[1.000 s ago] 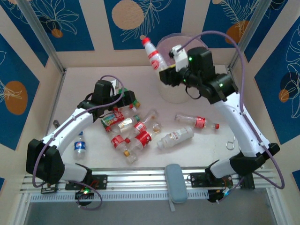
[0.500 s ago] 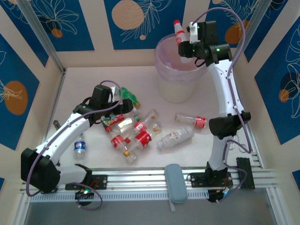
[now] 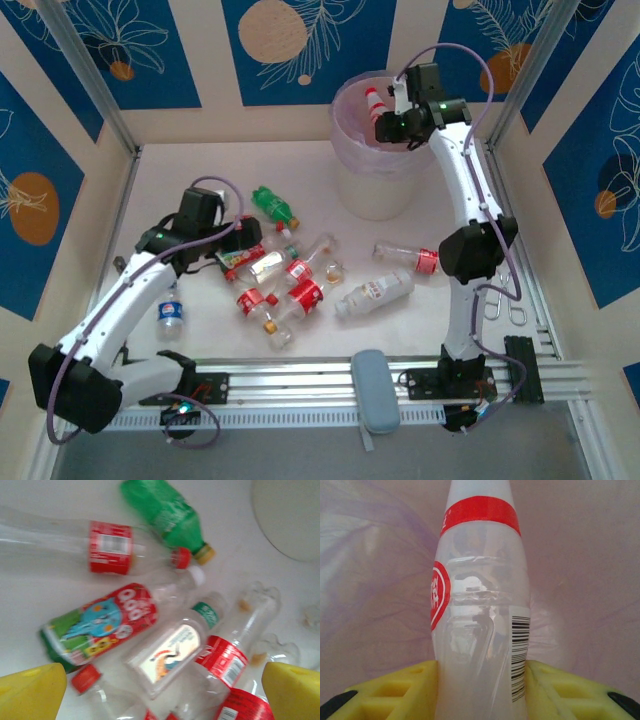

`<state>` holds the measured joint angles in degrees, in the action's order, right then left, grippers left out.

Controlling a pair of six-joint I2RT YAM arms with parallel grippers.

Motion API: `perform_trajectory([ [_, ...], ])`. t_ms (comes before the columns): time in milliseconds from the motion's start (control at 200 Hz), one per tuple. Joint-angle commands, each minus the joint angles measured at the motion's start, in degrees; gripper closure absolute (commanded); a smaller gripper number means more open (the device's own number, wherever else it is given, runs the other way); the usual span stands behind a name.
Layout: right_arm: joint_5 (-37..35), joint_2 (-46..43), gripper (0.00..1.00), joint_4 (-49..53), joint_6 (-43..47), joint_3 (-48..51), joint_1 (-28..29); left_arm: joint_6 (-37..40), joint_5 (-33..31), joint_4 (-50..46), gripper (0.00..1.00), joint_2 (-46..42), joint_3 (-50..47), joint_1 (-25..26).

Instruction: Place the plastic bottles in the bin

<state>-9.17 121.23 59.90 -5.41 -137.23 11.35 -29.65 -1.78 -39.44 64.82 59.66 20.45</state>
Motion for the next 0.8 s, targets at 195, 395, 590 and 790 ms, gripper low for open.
perform_trajectory([
  [195,3.8,5.7,0.50,-2.3,-1.1,0.9,-1.6,-3.1,-16.0,-12.3,0.00,-8.8,-5.0,-10.0],
  [395,5.3,7.5,0.27,-1.7,-1.1,-0.4,-1.9,-8.7,-20.5,-16.7,0.00,-11.3,-10.3,-11.1],
  [590,7.4,4.4,0.12,-1.0,-0.1,-2.7,-2.1,-12.3,-21.7,-19.6,0.00,-14.3,-14.6,-12.2],
  [790,10.4,-2.1,0.12,-0.4,0.1,-6.1,-1.7,-13.3,-17.2,-17.5,0.00,-14.4,-19.9,-17.4],
])
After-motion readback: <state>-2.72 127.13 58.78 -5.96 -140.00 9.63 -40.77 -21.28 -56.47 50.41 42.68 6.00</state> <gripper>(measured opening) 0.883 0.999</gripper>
